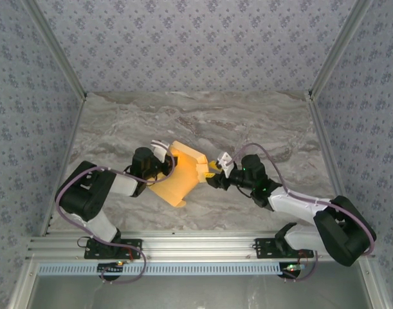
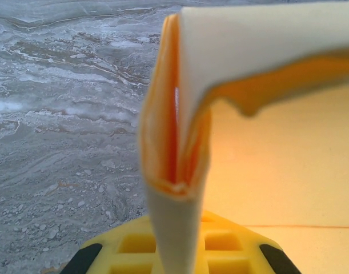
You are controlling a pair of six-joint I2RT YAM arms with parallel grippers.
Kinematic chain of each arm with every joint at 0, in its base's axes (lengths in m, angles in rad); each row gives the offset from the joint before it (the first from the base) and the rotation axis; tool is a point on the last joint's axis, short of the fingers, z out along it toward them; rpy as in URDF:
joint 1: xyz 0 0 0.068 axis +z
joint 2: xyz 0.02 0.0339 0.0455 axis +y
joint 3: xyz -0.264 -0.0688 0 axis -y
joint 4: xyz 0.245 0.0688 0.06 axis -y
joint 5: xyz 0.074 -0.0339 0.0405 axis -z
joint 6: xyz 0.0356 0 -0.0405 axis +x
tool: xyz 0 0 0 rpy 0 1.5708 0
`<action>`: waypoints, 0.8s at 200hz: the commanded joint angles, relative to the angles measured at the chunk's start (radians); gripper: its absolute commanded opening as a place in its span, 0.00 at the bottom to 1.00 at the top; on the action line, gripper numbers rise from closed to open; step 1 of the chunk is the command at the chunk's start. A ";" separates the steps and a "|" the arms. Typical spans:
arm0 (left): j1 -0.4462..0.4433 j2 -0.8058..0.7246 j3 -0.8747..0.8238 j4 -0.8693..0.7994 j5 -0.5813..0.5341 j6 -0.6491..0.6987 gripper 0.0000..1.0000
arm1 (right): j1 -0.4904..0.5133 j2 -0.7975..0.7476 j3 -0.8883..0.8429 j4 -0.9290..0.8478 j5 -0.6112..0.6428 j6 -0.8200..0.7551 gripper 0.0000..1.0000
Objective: Fold the paper box
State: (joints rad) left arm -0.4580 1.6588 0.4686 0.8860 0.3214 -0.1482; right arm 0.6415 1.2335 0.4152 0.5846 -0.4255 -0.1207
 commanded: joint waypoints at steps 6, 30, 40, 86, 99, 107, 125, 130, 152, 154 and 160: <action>-0.007 0.020 0.032 0.040 0.024 -0.032 0.00 | 0.052 0.014 0.040 0.053 0.114 0.022 0.47; -0.023 0.026 0.033 0.041 -0.045 -0.057 0.00 | 0.124 0.042 0.027 0.120 0.355 0.043 0.46; -0.029 0.025 0.030 0.042 -0.073 -0.072 0.00 | 0.147 0.063 0.023 0.157 0.429 0.056 0.46; -0.069 0.032 0.026 0.053 -0.157 -0.092 0.00 | 0.169 0.155 0.046 0.229 0.468 0.068 0.49; -0.074 0.036 0.022 0.059 -0.172 -0.090 0.00 | 0.168 0.168 0.052 0.235 0.459 0.051 0.49; -0.074 0.038 0.021 0.058 -0.182 -0.088 0.00 | 0.166 0.173 0.056 0.233 0.458 0.043 0.49; -0.074 0.029 0.016 0.047 -0.199 -0.089 0.00 | 0.159 0.182 0.073 0.209 0.453 0.031 0.48; -0.075 0.027 0.015 0.047 -0.204 -0.089 0.00 | 0.157 0.184 0.080 0.203 0.455 0.028 0.48; -0.091 0.026 0.006 0.059 -0.248 -0.101 0.00 | 0.165 0.211 0.105 0.194 0.510 0.041 0.46; -0.094 0.026 0.005 0.059 -0.253 -0.103 0.00 | 0.167 0.216 0.108 0.195 0.517 0.046 0.46; -0.101 0.025 0.005 0.058 -0.269 -0.110 0.00 | 0.174 0.230 0.113 0.203 0.535 0.059 0.46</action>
State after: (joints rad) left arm -0.5186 1.6917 0.4690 0.8978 0.0753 -0.2462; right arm 0.8009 1.4261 0.4732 0.7647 0.0376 -0.0753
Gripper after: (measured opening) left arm 0.101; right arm 0.466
